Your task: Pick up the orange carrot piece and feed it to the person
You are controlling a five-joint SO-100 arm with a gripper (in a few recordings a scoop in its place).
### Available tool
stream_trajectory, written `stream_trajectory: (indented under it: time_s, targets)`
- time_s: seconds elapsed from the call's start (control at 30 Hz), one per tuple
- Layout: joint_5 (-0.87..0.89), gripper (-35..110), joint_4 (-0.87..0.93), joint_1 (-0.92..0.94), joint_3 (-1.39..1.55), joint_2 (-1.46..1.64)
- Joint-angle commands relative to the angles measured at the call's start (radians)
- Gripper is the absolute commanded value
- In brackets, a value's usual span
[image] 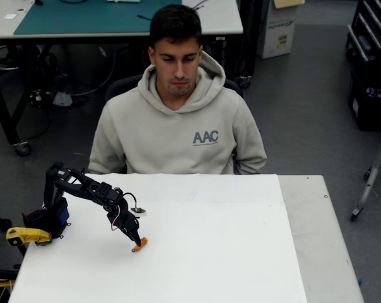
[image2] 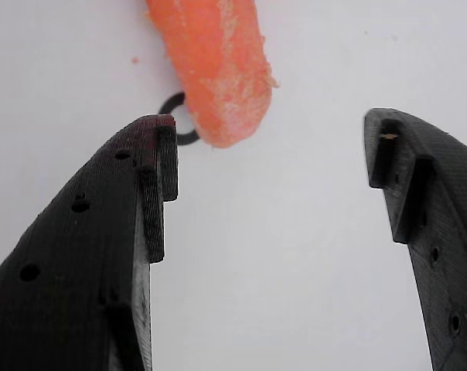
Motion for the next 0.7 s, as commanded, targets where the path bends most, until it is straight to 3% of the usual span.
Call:
stream_trajectory:
  time_s: [0.0, 0.67]
  targets:
    - [-0.011, 19, 0.002, -0.002, -0.054, 0.044]
    - [-0.009, 18, 0.002, -0.003, -0.055, -0.029]
